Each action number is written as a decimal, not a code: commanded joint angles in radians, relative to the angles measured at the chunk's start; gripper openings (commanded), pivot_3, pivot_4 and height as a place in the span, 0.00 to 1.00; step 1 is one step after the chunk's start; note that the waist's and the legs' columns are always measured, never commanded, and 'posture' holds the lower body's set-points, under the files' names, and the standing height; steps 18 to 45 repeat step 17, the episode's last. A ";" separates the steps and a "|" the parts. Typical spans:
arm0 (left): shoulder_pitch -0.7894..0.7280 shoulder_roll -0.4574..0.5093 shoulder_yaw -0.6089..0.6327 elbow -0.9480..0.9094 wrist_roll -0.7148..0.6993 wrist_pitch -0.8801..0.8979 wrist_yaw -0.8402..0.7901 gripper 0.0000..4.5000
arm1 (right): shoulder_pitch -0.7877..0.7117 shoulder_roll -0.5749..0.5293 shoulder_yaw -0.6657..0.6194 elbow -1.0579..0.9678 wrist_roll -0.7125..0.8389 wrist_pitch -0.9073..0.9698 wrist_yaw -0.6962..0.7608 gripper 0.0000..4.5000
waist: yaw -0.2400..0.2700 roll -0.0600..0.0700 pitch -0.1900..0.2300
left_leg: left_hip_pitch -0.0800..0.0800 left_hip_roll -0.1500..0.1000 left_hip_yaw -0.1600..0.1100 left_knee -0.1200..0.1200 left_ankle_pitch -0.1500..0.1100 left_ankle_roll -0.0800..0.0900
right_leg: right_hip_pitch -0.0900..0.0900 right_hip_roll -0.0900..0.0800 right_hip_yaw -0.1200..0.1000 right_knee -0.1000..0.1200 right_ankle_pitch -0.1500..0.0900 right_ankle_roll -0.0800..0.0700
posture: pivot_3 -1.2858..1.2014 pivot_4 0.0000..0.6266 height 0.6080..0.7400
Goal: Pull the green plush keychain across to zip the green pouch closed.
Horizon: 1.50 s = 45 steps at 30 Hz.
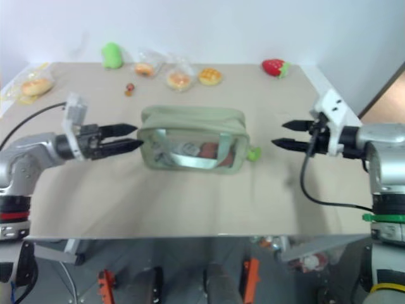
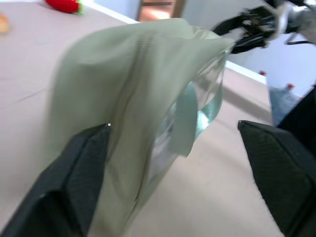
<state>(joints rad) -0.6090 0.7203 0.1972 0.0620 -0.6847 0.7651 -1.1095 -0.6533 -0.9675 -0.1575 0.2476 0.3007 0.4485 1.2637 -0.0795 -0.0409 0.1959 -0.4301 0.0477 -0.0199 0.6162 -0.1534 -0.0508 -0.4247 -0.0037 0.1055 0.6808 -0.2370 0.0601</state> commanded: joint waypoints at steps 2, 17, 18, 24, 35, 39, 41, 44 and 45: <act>0.083 0.031 0.122 -0.066 -0.048 0.005 0.050 0.91 | 0.045 -0.034 -0.116 -0.100 0.106 0.069 -0.012 0.65 | 0.000 0.000 0.000 | 0.000 0.000 0.000 0.000 0.000 0.000 | 0.000 0.000 0.000 0.000 -0.002 -0.003 | 0.52 0.24 1.00; 0.195 -0.013 0.222 -0.031 -0.073 -0.016 0.195 0.91 | 0.298 0.029 -0.342 -0.445 0.348 0.291 -0.246 0.65 | 0.004 0.000 0.000 | 0.000 -0.001 0.002 0.003 0.000 0.000 | 0.000 -0.001 0.003 -0.001 -0.002 -0.004 | 0.52 0.24 1.00; 0.195 -0.013 0.222 -0.031 -0.073 -0.016 0.195 0.91 | 0.298 0.029 -0.342 -0.445 0.348 0.291 -0.246 0.65 | 0.004 0.000 0.000 | 0.000 -0.001 0.002 0.003 0.000 0.000 | 0.000 -0.001 0.003 -0.001 -0.002 -0.004 | 0.52 0.24 1.00; 0.195 -0.013 0.222 -0.031 -0.073 -0.016 0.195 0.91 | 0.298 0.029 -0.342 -0.445 0.348 0.291 -0.246 0.65 | 0.004 0.000 0.000 | 0.000 -0.001 0.002 0.003 0.000 0.000 | 0.000 -0.001 0.003 -0.001 -0.002 -0.004 | 0.52 0.24 1.00; 0.195 -0.013 0.222 -0.031 -0.073 -0.016 0.195 0.91 | 0.298 0.029 -0.342 -0.445 0.348 0.291 -0.246 0.65 | 0.004 0.000 0.000 | 0.000 -0.001 0.002 0.003 0.000 0.000 | 0.000 -0.001 0.003 -0.001 -0.002 -0.004 | 0.52 0.24 1.00; 0.195 -0.013 0.222 -0.031 -0.073 -0.016 0.195 0.91 | 0.298 0.029 -0.342 -0.445 0.348 0.291 -0.246 0.65 | 0.004 0.000 0.000 | 0.000 -0.001 0.002 0.003 0.000 0.000 | 0.000 -0.001 0.003 -0.001 -0.002 -0.004 | 0.52 0.24 1.00; 0.195 -0.013 0.222 -0.031 -0.073 -0.016 0.195 0.91 | 0.298 0.029 -0.342 -0.445 0.348 0.291 -0.246 0.65 | 0.004 0.000 0.000 | 0.000 -0.001 0.002 0.003 0.000 0.000 | 0.000 -0.001 0.003 -0.001 -0.002 -0.004 | 0.52 0.24 1.00; 0.195 -0.013 0.222 -0.031 -0.073 -0.016 0.195 0.91 | 0.298 0.029 -0.342 -0.445 0.348 0.291 -0.246 0.65 | 0.004 0.000 0.000 | 0.000 -0.001 0.002 0.003 0.000 0.000 | 0.000 -0.001 0.003 -0.001 -0.002 -0.004 | 0.52 0.24 1.00; 0.195 -0.013 0.222 -0.031 -0.073 -0.016 0.195 0.91 | 0.298 0.029 -0.342 -0.445 0.348 0.291 -0.246 0.65 | 0.004 0.000 0.000 | 0.000 -0.001 0.002 0.003 0.000 0.000 | 0.000 -0.001 0.003 -0.001 -0.002 -0.004 | 0.52 0.24 1.00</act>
